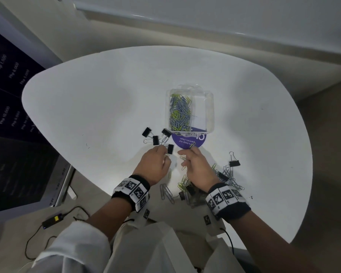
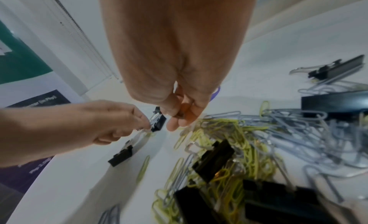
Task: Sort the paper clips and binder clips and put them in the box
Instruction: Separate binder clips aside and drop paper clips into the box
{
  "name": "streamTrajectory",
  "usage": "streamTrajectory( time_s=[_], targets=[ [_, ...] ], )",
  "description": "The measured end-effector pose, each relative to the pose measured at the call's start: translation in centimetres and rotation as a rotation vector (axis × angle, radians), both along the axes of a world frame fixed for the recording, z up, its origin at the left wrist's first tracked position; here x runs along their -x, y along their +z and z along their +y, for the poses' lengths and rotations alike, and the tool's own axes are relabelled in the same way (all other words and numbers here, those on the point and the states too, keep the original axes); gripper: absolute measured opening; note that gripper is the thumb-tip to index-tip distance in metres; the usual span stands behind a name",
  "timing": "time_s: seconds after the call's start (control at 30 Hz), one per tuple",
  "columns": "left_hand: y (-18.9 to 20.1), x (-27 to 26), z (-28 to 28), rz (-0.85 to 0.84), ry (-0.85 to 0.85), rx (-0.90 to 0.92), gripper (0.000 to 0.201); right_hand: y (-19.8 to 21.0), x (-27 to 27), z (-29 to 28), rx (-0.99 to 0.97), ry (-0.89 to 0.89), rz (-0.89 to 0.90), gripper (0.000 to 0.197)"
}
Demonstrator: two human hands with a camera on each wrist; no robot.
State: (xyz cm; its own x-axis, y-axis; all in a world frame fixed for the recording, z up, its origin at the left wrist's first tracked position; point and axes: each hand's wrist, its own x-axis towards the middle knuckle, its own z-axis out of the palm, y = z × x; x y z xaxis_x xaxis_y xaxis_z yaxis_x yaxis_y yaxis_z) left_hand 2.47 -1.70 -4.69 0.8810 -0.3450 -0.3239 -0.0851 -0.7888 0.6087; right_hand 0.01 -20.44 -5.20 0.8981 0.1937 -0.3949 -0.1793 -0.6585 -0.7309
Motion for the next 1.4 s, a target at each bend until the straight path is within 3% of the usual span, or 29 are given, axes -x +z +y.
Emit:
streamTrajectory(
  time_s=[0.17,0.3,0.37,0.5,0.57,0.67,0.77,0.8,0.87,0.97,1.1,1.2,1.33,1.4],
  targets=[
    [-1.0,-0.5,-0.1,-0.184,-0.085,-0.168,0.019,-0.2,-1.1,-2.2,0.045,-0.063,-0.018,0.066],
    [-1.5,-0.8,-0.1,-0.199,-0.131,-0.186,0.012,-0.8,-2.2,-2.7,0.154,-0.062,-0.102,0.046],
    [-1.7,-1.1,-0.1,-0.163,-0.16,-0.241,0.02,-0.9,-2.7,-2.9,0.248,-0.049,-0.108,0.035],
    [-1.5,-1.4,-0.4,-0.123,-0.199,-0.288,0.02,-1.6,-3.1,-3.4,0.329,0.01,-0.169,0.031],
    [-1.2,-1.4,-0.7,-0.124,-0.216,-0.236,0.017,-2.1,-3.0,-3.5,0.321,0.002,-0.201,0.019],
    [-0.3,-1.0,-1.2,-0.023,-0.115,-0.016,0.013,-2.2,-2.6,-3.6,0.333,0.019,-0.227,0.005],
    [-0.1,-0.2,-1.2,0.105,0.038,0.196,0.008,-2.3,-2.4,-3.8,0.339,0.055,-0.183,0.005],
    [0.0,0.0,-1.2,0.149,0.08,0.235,0.015,-2.2,-2.3,-3.9,0.311,0.055,-0.165,0.005],
    [0.4,0.3,-1.5,0.231,0.145,0.29,0.025,-1.7,-2.2,-4.1,0.188,0.003,-0.09,0.005],
    [0.8,0.3,-1.9,0.366,0.252,0.336,0.024,-0.8,-1.5,-4.5,-0.029,-0.174,0.047,0.001],
    [0.9,0.3,-1.8,0.527,0.436,0.438,0.02,-0.5,-0.8,-5.2,-0.203,-0.261,0.198,0.02],
    [0.6,0.4,-1.5,0.437,0.239,0.254,0.018,-0.3,-0.6,-5.3,-0.244,-0.256,0.257,0.027],
    [0.8,1.1,-0.8,0.256,-0.086,0.095,0.022,0.4,-0.5,-5.5,-0.433,-0.51,0.423,0.024],
    [0.8,1.6,-0.5,0.233,-0.262,0.029,0.025,0.6,-0.4,-5.6,-0.448,-0.55,0.473,0.025]
  ],
)
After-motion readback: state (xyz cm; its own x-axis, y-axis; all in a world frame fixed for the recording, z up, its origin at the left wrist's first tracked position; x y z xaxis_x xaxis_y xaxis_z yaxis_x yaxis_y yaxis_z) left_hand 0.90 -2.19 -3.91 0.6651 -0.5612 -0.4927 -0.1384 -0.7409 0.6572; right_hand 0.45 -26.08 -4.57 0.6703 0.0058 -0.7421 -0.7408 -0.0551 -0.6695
